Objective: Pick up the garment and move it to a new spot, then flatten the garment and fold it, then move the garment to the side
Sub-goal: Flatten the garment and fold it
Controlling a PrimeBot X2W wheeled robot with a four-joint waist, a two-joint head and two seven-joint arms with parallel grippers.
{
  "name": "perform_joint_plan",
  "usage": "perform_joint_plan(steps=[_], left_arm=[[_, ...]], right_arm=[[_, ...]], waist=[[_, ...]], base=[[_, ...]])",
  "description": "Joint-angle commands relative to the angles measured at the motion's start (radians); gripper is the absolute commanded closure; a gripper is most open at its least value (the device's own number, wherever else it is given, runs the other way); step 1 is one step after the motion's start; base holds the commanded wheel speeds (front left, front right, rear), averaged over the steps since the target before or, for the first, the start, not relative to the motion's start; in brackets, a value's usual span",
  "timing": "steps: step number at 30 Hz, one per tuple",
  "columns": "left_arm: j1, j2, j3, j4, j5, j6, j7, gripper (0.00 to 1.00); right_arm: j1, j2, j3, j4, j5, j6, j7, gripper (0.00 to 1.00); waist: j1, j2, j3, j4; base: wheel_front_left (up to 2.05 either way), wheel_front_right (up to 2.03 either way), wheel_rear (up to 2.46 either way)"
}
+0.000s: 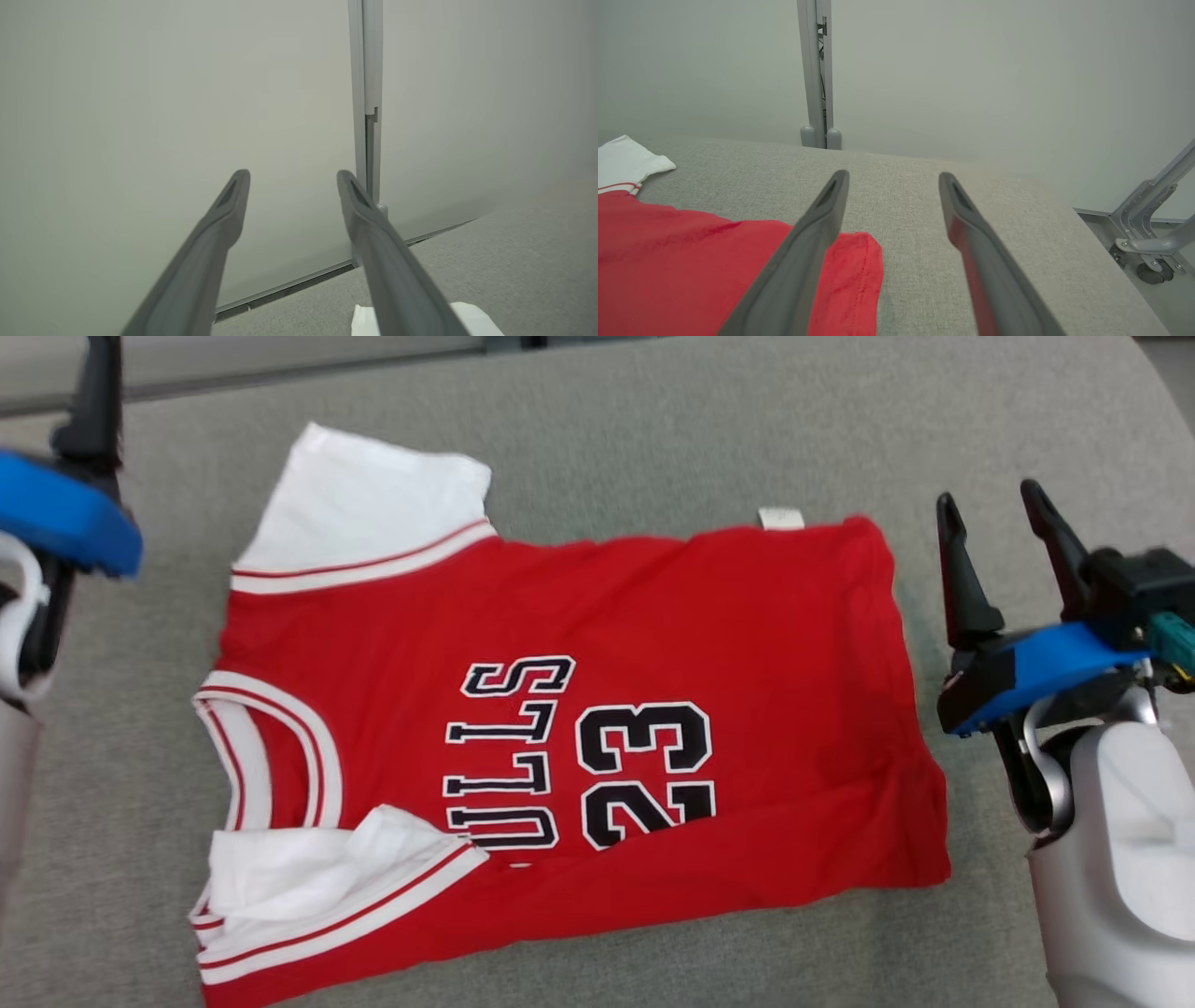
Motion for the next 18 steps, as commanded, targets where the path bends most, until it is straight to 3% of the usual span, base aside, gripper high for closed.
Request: perform_joint_plan(steps=[1, 9, 18], left_arm=[[-0.033, 0.014, -0.021, 0.014, -0.017, -0.001, 0.015, 0.0], [-0.236, 0.088, -0.237, 0.133, -0.154, -0.001, 0.112, 0.0], [-0.36, 0.125, -0.459, 0.255, -0.295, -0.001, 0.208, 0.0]], right_arm=[[-0.026, 0.004, 0.005, -0.005, 0.001, 0.0, 0.008, 0.0], [-0.096, 0.021, 0.039, 0.001, 0.01, 0.0, 0.045, 0.0], [-0.147, 0.036, 0.07, 0.012, 0.023, 0.0, 0.032, 0.0]], waist=[[-0.0003, -0.0001, 0.03, 0.007], [-0.0003, -0.0001, 0.132, -0.041], [-0.0003, -0.0001, 0.2, -0.093]], base=[[0.0, 0.0, 0.0], [0.0, 0.0, 0.0], [0.0, 0.0, 0.0]])
